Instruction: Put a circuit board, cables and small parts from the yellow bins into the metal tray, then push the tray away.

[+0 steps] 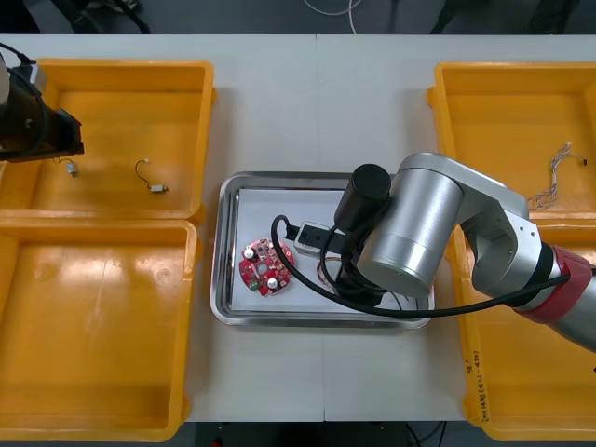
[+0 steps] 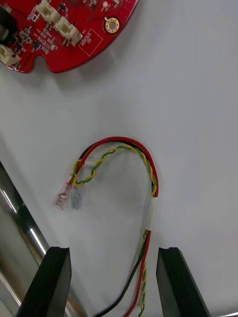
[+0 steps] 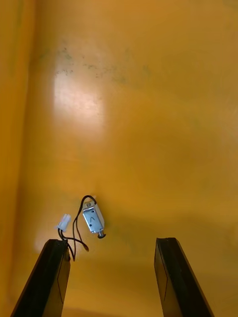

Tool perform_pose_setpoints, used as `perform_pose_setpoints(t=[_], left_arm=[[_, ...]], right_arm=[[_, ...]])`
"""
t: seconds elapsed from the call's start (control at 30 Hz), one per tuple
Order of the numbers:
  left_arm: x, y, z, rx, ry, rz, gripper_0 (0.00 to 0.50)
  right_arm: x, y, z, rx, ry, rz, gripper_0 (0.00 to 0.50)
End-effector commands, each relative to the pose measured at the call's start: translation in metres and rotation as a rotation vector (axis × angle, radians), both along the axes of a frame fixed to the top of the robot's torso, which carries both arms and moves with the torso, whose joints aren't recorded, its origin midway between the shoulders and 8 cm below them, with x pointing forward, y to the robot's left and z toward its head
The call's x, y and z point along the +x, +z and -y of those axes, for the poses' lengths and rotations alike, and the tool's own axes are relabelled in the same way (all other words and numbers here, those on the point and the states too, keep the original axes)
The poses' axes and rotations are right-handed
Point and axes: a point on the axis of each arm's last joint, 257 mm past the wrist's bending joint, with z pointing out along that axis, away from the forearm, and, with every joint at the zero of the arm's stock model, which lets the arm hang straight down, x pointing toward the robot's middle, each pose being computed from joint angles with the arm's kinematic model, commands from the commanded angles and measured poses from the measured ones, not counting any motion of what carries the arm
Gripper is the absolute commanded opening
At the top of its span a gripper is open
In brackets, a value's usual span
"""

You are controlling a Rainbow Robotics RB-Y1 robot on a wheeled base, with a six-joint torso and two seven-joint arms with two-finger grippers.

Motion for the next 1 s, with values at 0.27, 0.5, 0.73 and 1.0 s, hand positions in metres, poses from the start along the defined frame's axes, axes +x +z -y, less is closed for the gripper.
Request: perform_pose_setpoints(t=[0.27,0.5,0.73,1.0], left_arm=[[0.022,0.007,0.012,0.058,-0.085,0.040,0.500],[0.021,0.001,0.008,0.080,-0.084,0.029,0.500],[0.018,-0.007,-0.005,0.107,-0.070,0.012,0.500],[0.021,-0.016,-0.013,0.116,-0.056,0.017,0.500]], right_arm=[[0.011,0.019,-0.001,0.021,0.013,0.028,0.500],[0.026,0.062,0.000,0.047,-0.014,0.034,0.500],[0.032,0.106,0.009,0.123,-0.093,0.002,0.500],[0.053,0.150,0.046,0.188,-0.257,0.039,0.500]])
